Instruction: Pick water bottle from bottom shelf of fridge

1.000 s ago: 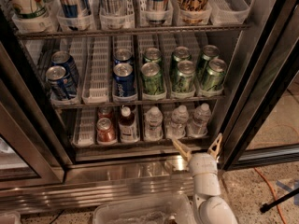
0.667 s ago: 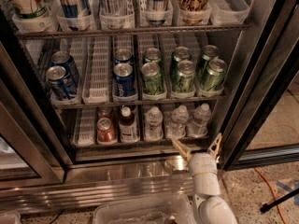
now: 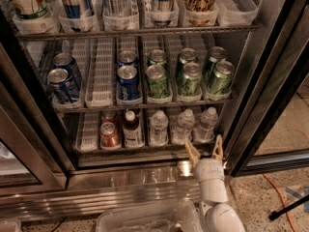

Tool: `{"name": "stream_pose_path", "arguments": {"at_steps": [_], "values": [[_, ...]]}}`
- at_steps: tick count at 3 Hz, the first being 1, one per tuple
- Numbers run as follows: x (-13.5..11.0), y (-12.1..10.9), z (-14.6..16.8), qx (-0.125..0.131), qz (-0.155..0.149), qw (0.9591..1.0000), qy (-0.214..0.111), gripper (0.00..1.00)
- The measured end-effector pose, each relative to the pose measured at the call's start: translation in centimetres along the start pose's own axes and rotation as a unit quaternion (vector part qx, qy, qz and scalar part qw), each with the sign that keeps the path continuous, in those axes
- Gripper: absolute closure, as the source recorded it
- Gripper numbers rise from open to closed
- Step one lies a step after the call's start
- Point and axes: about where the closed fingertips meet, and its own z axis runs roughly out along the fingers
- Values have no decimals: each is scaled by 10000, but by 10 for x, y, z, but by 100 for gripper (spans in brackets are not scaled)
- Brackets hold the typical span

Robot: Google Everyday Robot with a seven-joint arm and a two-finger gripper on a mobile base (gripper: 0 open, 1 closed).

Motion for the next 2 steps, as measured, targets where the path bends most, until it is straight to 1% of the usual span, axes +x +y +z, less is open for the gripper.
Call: {"name": "stream_pose_path", "arguments": {"at_steps": [1,2], "values": [[0,0,0,0,0,10000,0,42],[0,0,0,0,0,10000,0,36]]}}
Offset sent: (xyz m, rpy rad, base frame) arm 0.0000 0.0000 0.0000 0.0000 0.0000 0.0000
